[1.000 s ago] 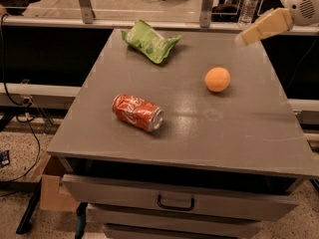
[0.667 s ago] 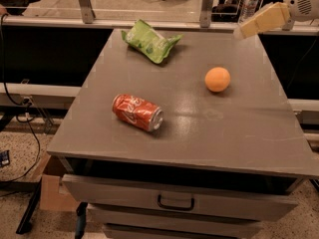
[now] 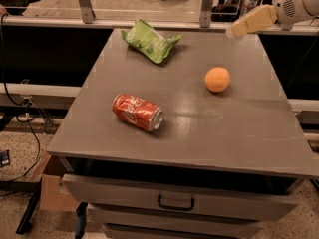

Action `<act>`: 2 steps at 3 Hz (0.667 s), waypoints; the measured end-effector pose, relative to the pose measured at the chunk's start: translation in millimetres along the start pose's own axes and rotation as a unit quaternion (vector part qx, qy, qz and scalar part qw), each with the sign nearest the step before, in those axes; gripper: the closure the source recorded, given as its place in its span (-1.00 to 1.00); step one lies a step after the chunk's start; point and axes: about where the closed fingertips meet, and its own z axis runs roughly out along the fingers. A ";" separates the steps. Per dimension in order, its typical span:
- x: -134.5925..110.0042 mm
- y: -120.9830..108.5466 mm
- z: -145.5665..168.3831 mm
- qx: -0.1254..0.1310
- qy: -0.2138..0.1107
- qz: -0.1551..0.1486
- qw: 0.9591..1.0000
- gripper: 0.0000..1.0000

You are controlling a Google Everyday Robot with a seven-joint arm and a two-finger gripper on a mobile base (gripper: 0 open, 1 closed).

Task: Move green rice chip bag near orange

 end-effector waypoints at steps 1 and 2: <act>12.4 -1.8 27.3 0.024 -0.014 0.052 0.998 -1.00; 10.6 -5.6 61.0 0.042 -0.052 0.084 0.994 -1.00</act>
Offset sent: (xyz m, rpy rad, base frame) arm 0.0837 0.0199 -0.0543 0.2590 -0.1385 -0.1708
